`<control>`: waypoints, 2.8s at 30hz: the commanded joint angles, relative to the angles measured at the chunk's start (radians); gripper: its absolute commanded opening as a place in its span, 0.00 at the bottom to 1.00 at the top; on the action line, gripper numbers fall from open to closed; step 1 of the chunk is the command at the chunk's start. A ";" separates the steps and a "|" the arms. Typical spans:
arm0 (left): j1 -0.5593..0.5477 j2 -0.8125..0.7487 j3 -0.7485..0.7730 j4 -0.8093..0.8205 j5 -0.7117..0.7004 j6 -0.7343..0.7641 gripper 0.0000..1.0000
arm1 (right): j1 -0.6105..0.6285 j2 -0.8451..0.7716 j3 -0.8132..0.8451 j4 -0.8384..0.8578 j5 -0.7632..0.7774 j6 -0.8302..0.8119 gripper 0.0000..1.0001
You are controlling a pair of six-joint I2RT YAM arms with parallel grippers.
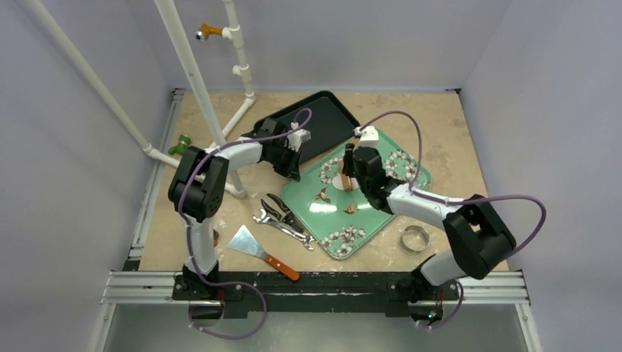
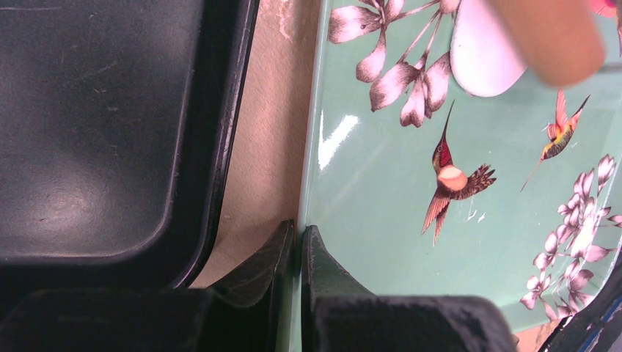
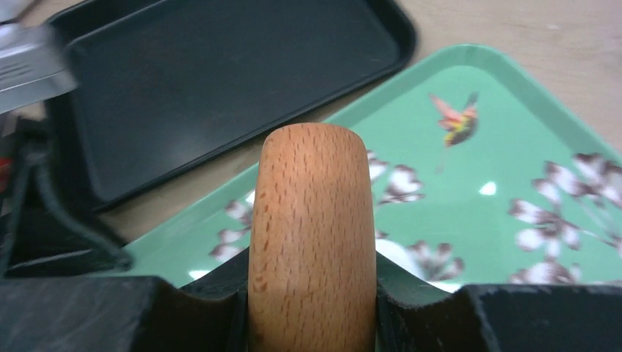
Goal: Roll out the dumpling wrappers from the dough
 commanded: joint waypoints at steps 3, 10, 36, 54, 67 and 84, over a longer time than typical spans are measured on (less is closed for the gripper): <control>0.020 0.004 0.003 0.025 -0.028 -0.010 0.00 | 0.194 0.124 -0.003 -0.063 -0.020 0.094 0.00; 0.020 0.005 0.003 0.025 -0.027 -0.009 0.00 | 0.245 0.129 0.080 -0.067 -0.062 0.101 0.00; 0.020 0.006 0.004 0.024 -0.025 -0.008 0.00 | 0.092 0.062 0.006 -0.147 0.014 -0.056 0.00; 0.021 0.005 0.004 0.025 -0.024 -0.008 0.00 | 0.190 -0.043 0.034 -0.060 -0.075 -0.060 0.00; 0.053 0.026 0.049 -0.069 0.060 -0.055 0.00 | -0.071 -0.112 0.143 -0.109 -0.142 -0.256 0.00; 0.117 0.140 0.354 -0.615 -0.091 0.336 0.00 | -0.061 -0.170 -0.075 0.070 -0.260 -0.078 0.00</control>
